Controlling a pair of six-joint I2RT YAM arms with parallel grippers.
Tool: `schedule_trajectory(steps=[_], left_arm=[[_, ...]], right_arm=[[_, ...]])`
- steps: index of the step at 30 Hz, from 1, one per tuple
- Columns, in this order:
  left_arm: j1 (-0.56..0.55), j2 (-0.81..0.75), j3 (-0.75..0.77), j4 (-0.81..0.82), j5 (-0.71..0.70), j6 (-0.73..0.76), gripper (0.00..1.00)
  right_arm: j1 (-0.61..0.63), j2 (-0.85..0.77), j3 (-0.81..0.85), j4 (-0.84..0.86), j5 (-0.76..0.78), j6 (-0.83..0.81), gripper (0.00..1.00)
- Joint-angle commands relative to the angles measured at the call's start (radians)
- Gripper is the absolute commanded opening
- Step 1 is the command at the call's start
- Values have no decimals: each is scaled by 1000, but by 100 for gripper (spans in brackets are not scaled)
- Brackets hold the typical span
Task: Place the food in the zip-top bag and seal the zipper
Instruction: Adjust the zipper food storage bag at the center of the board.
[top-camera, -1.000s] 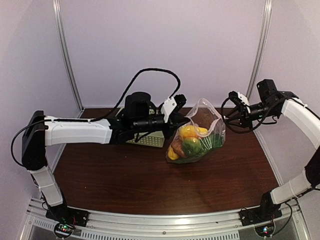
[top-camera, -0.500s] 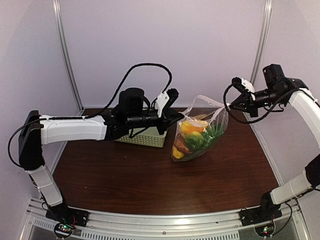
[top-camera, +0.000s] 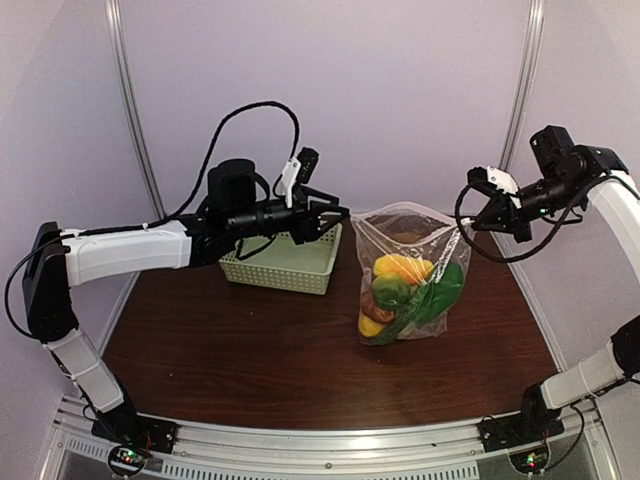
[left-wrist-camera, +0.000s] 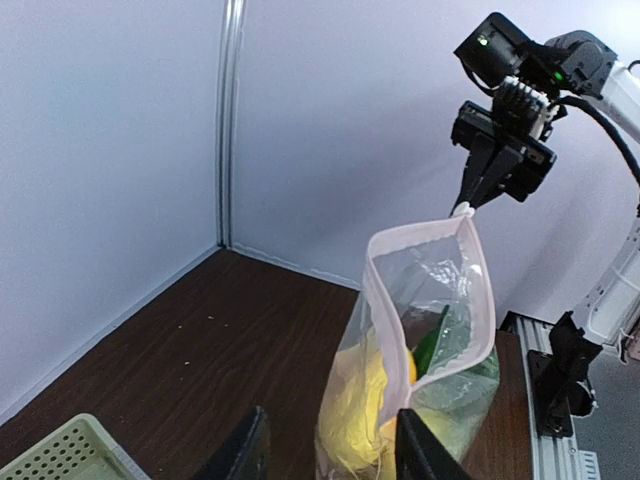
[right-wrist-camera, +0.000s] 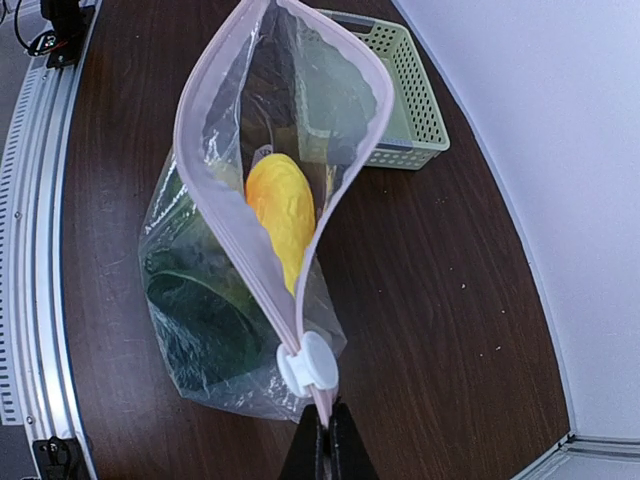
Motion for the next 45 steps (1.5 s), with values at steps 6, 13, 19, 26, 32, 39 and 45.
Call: schedule_trajectory(steps=[6,13,19,26,32,39,45], left_arm=[[6,-43,11,32,45,29,74],[-53,-30,167,-76,25,75,88],[-81,7,280,-162,-62,98,88],[-81,-14,219,-144,-72,90,87],[-81,-36,161,-138,-83,101,87],[-81,-16,137,-71,-50,173,88],[-127,51,100,102,-17,167,87]], right_arm=[[145,-23,32,-72,16,105,0],[253,29,208,-96,69,259,0],[275,125,419,-64,301,401,0],[174,221,448,38,570,436,0],[162,244,484,-17,528,408,0],[346,198,310,-151,392,298,0],[400,218,321,-174,313,342,0]])
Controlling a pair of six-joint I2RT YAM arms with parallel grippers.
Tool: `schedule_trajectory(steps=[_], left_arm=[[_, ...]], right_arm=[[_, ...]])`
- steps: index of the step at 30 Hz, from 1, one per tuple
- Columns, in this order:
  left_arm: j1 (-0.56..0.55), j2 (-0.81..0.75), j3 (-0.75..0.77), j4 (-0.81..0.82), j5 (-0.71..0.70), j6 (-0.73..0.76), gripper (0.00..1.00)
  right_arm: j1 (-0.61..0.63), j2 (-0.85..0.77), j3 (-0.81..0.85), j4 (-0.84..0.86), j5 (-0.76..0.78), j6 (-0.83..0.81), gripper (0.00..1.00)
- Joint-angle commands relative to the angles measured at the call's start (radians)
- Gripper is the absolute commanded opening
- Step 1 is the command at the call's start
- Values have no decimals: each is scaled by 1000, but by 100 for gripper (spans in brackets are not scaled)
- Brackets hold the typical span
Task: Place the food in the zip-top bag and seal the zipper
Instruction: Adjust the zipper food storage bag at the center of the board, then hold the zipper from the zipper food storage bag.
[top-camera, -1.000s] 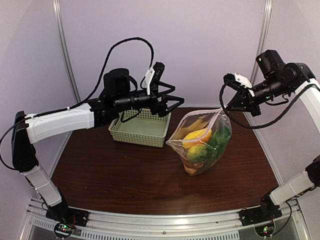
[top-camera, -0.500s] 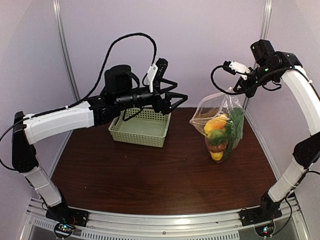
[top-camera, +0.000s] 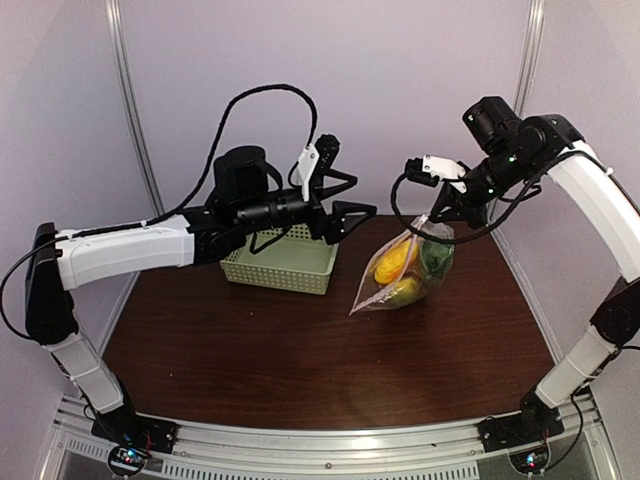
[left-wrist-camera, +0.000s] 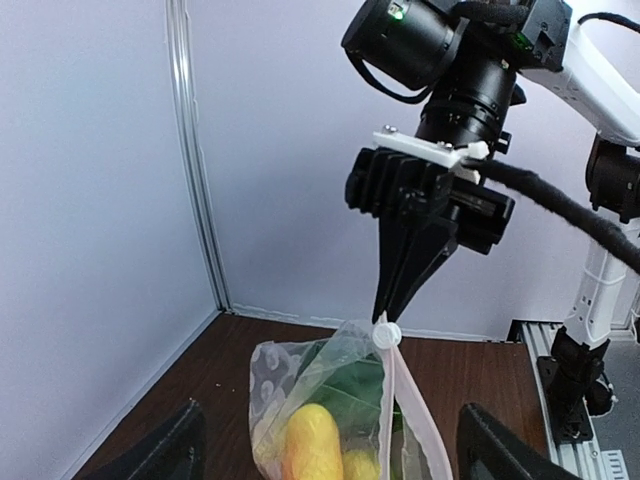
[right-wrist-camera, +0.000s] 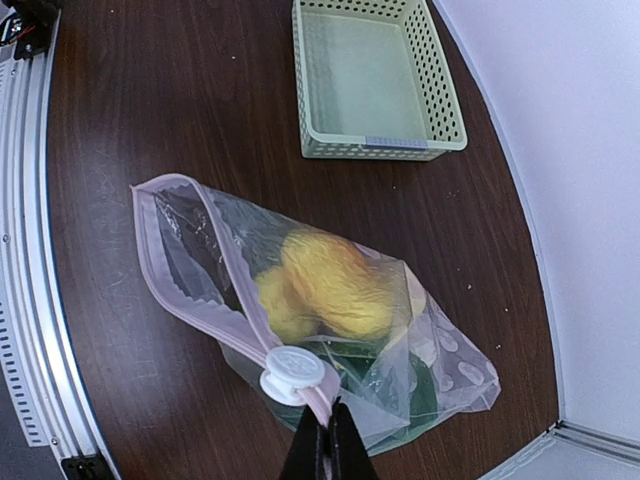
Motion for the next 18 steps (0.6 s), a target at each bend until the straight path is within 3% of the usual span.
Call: schedule_trajectory(steps=[1,6,10,13,18], left_arm=[[-54,71,-1,152,21,17,86],[-150,146,64,178,-138,6,82],[-178,189,78,235,-319,-86,70],[-184,215,76,289,-369,-144,60],[-197,257,125,261,-395,-103,49]], right_arm=[[14,0,13,-94,-104,27,0],[27,17,19,-92,-136,63,0],[31,21,19,-83,-148,87,0],[32,22,19,-71,-155,112,0],[32,21,28,-72,-157,123,0]])
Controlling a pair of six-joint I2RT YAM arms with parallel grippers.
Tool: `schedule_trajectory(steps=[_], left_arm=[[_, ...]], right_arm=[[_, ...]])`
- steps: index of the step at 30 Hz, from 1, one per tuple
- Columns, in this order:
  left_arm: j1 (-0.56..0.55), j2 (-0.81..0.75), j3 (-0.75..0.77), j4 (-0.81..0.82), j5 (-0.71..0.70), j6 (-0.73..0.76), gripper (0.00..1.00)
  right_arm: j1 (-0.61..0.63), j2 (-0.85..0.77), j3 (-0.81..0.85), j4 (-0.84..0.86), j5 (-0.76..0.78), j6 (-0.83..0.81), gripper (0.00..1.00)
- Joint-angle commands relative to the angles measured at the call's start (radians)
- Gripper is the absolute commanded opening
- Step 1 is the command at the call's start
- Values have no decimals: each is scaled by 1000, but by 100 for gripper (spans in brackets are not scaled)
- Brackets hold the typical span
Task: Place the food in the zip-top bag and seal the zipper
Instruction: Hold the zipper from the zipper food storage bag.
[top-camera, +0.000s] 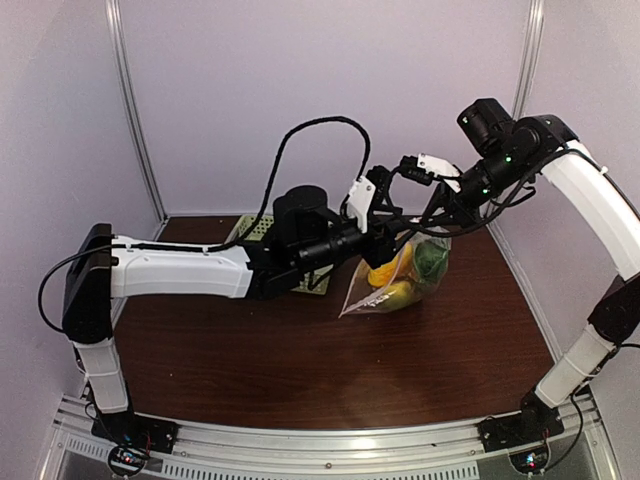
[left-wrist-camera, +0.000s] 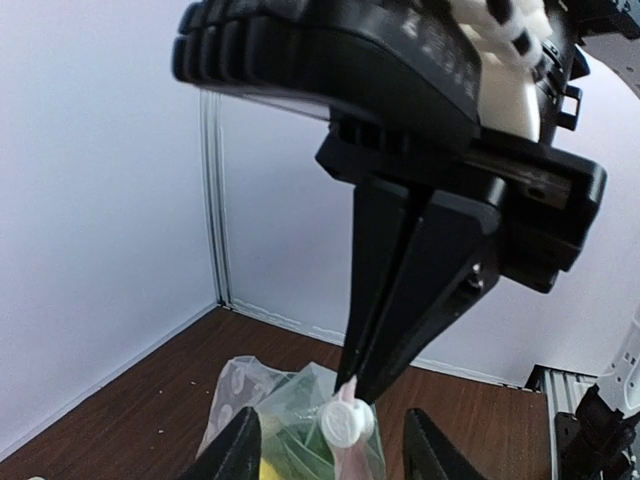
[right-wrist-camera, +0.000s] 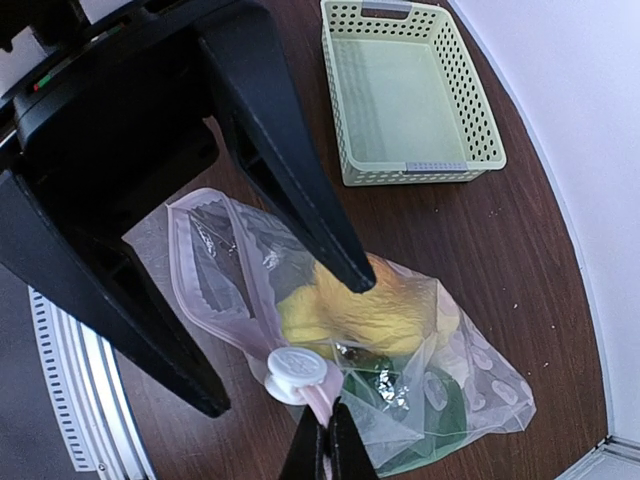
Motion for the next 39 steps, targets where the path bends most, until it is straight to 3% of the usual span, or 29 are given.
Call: schedule_trajectory(steps=[1,7,10,14,18,26,28,31,39], left_arm=[[-3,39,73,45,-71,10,48],[-4,58,86,50,-51,46,40],[-4,58,80,60,-30,61,39],[-8,55,59,91,5,93,45],[-9,59,56,89,-29,98,37],[-8,59,28,117,-49,111,35],[-9,58,12,142,-44,118,36],[-10,40,-67,283,-23,145,55],[-12,58,-48,252,-55,160,44]], right_arm=[[6,1,28,-70,-33,33,0],[7,3,32,-66,-32,47,0],[6,7,36,-64,-30,55,0],[7,9,39,-62,-22,57,0],[7,11,38,-63,-18,58,0],[7,6,42,-63,-24,59,0],[6,4,42,-63,-22,59,0],[7,2,42,-64,-25,59,0],[7,2,37,-63,-26,58,0]])
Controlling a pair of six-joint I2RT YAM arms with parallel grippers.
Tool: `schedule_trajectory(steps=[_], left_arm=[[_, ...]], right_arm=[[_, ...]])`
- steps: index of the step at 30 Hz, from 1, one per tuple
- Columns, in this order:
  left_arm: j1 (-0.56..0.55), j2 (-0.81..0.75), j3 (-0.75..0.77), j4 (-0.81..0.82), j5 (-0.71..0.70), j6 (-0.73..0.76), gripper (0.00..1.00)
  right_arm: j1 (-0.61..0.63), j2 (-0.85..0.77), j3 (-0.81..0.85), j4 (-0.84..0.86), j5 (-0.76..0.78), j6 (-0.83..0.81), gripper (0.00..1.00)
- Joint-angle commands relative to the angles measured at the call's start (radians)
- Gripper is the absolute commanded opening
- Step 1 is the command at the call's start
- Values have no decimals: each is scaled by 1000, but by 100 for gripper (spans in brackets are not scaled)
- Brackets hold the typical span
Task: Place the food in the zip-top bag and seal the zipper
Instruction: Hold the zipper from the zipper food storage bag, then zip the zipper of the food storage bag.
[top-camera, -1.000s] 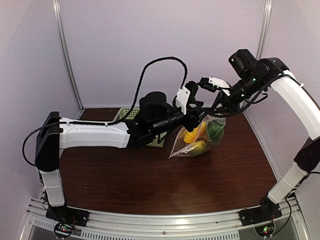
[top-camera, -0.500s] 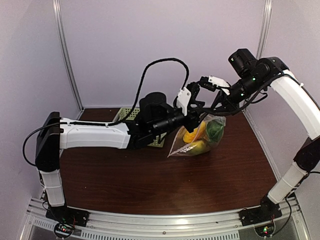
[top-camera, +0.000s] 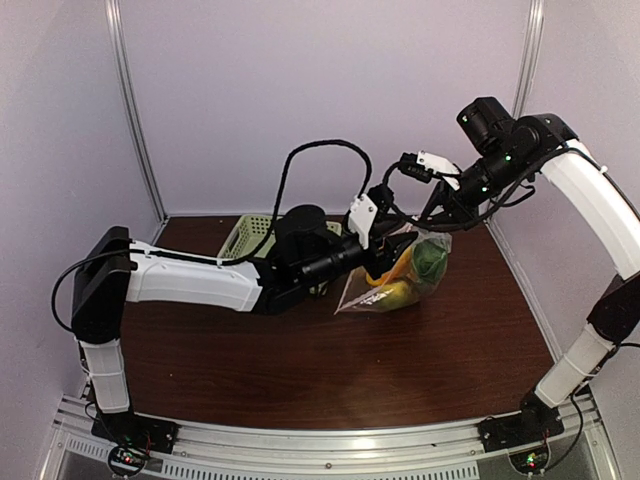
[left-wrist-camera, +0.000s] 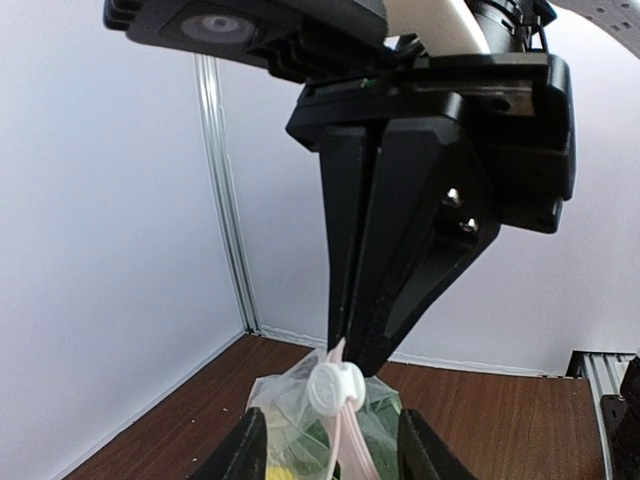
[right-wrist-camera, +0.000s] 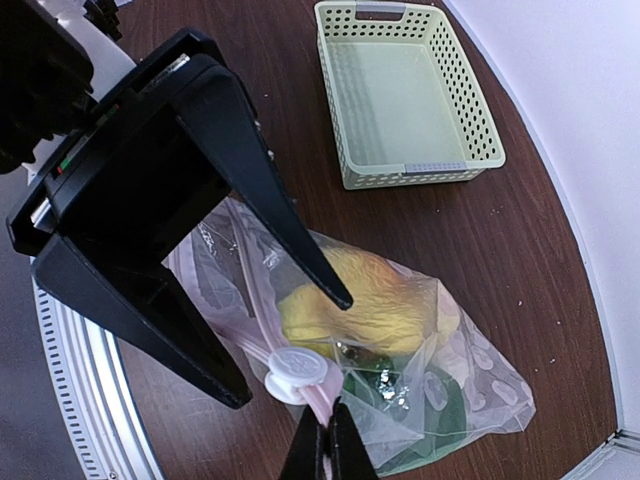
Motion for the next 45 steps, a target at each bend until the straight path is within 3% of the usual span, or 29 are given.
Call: schedule_trajectory(steps=[1,10,14,35,45], left_arm=[[-5,4,21,53,-20,19,44],[-6,19,36,65,-18,62,34],[-5,28,51,71,-12,67,24],[-5,26,48,43,-17,79,7],[11,-32,44,-76,151,52,6]], right_arm=[[7,-5,23,-61,-19,13,0],[7,-1,23,-61,-29,17,0],[7,2,22,-61,-31,19,0],[-5,-15,37,-61,-15,-19,0],[-110,-75,43,-61,55,-200,0]])
